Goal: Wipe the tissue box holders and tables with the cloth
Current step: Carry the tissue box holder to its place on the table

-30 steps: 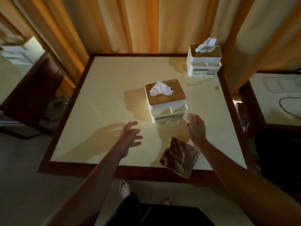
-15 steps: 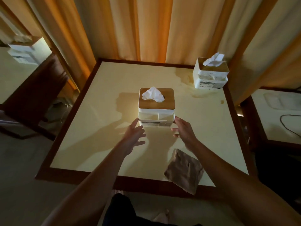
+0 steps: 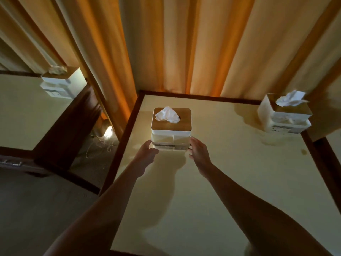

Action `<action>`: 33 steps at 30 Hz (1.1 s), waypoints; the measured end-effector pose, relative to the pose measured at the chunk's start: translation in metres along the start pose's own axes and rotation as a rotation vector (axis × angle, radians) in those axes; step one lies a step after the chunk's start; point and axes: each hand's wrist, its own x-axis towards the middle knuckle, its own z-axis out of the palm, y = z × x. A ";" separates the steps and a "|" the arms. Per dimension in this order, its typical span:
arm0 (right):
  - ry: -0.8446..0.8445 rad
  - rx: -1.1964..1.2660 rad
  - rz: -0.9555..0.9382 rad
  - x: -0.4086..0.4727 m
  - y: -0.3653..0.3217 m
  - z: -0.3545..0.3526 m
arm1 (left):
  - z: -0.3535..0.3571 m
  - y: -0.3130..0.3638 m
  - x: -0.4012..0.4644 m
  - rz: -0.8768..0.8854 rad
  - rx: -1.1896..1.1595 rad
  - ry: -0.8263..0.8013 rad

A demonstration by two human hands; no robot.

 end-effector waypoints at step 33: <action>0.144 0.212 0.052 0.145 -0.067 0.112 | -0.071 0.052 0.158 0.089 0.094 0.158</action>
